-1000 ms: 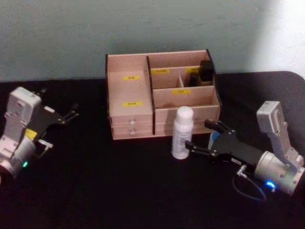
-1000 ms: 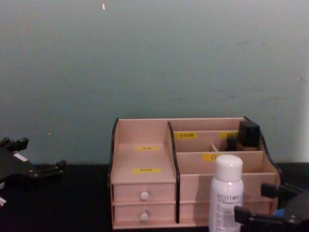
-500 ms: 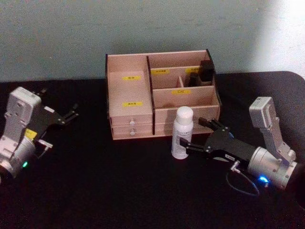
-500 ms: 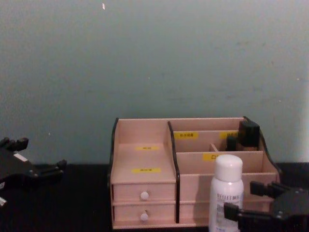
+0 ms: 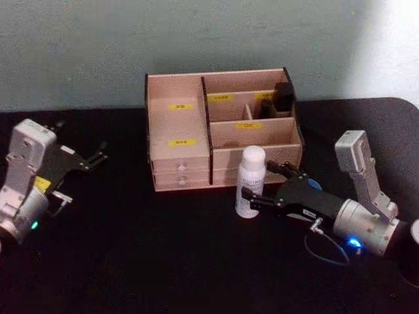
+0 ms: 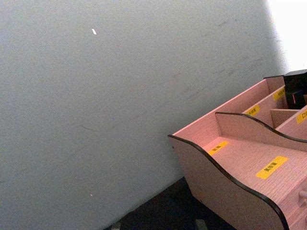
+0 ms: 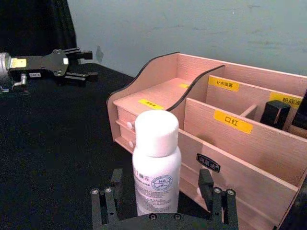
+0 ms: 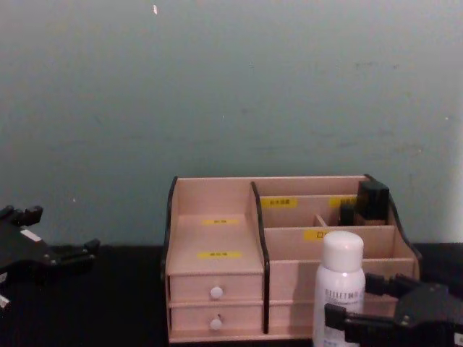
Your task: Pick up the facial cleanser and watermelon frost from the table and place them into the tiered storage box.
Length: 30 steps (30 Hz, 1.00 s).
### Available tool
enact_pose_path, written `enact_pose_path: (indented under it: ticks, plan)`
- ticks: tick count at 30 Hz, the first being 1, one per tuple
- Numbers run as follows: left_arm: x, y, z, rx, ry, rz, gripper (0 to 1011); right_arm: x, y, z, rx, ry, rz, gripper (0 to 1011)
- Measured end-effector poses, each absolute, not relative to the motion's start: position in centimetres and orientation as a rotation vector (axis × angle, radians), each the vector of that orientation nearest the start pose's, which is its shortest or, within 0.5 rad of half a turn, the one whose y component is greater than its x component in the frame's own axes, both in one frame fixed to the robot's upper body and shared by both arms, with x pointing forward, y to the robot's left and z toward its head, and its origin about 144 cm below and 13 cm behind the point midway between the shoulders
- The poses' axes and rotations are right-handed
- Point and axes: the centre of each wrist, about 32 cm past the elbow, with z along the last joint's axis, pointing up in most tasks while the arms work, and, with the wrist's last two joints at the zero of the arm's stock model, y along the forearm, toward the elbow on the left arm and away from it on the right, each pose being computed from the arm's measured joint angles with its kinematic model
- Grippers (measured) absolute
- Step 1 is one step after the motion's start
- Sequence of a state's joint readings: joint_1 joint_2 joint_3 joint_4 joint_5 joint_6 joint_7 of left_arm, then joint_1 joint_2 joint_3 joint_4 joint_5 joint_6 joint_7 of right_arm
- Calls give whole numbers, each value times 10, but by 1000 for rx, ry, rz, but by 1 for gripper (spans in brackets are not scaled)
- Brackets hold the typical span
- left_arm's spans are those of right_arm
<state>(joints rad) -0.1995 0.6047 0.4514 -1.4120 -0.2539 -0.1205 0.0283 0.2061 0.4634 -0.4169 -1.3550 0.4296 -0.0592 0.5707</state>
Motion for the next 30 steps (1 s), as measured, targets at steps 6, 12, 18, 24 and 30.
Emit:
enact_pose_path:
  ticks: [6,12,18,24,30]
  plan:
    - [489,310,1140,305,-285,1248,1001,499,-274,1122,-133,61,-725,1002]
    - [489,310,1140,304,-285,1248,1001,503,-272,1121,-126,66,-723,1003]
    - [489,310,1140,304,-285,1248,1001,505,-269,1120,-121,67,-719,1002]
    - [489,310,1140,304,-285,1248,1001,505,-269,1120,-121,70,-718,1002]
    - [489,310,1140,304,-285,1248,1001,505,-269,1119,-125,76,-718,1003]
